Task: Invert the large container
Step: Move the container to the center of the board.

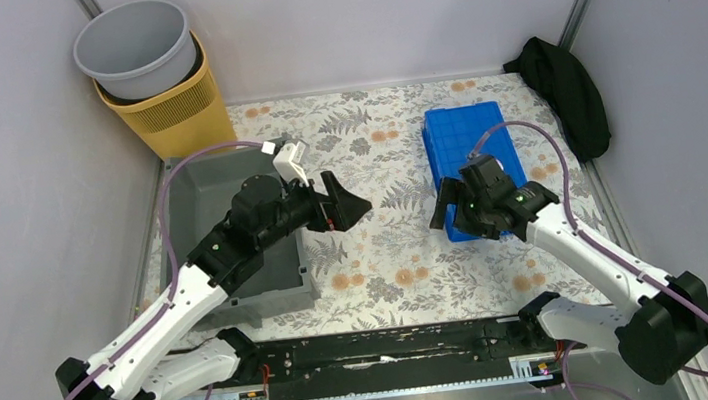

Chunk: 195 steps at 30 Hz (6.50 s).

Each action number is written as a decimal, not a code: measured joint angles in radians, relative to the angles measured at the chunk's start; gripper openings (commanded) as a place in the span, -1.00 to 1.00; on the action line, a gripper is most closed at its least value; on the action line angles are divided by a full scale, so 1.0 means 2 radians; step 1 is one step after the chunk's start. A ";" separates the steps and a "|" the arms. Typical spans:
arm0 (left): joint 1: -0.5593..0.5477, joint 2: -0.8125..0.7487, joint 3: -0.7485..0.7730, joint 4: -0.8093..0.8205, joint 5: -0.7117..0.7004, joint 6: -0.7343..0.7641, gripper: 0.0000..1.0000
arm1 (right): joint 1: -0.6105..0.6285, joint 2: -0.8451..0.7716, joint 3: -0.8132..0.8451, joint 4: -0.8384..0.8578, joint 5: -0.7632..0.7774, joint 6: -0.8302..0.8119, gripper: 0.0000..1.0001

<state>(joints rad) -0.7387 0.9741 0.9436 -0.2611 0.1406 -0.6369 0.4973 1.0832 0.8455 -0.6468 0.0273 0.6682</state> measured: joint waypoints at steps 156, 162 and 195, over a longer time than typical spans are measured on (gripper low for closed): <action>0.033 -0.107 0.159 -0.259 -0.197 0.028 1.00 | 0.249 0.375 0.356 -0.035 0.157 0.001 -1.00; 0.033 -0.060 0.140 -0.253 -0.174 0.028 1.00 | 0.193 0.233 0.248 -0.057 0.171 -0.006 -1.00; 0.033 -0.034 0.083 -0.202 -0.130 0.024 1.00 | 0.136 0.094 0.110 -0.031 0.183 -0.032 -1.00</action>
<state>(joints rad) -0.6727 0.9058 1.1099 -0.6651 -0.1188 -0.5896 0.7696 1.2709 1.0649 -0.7082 0.3935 0.6044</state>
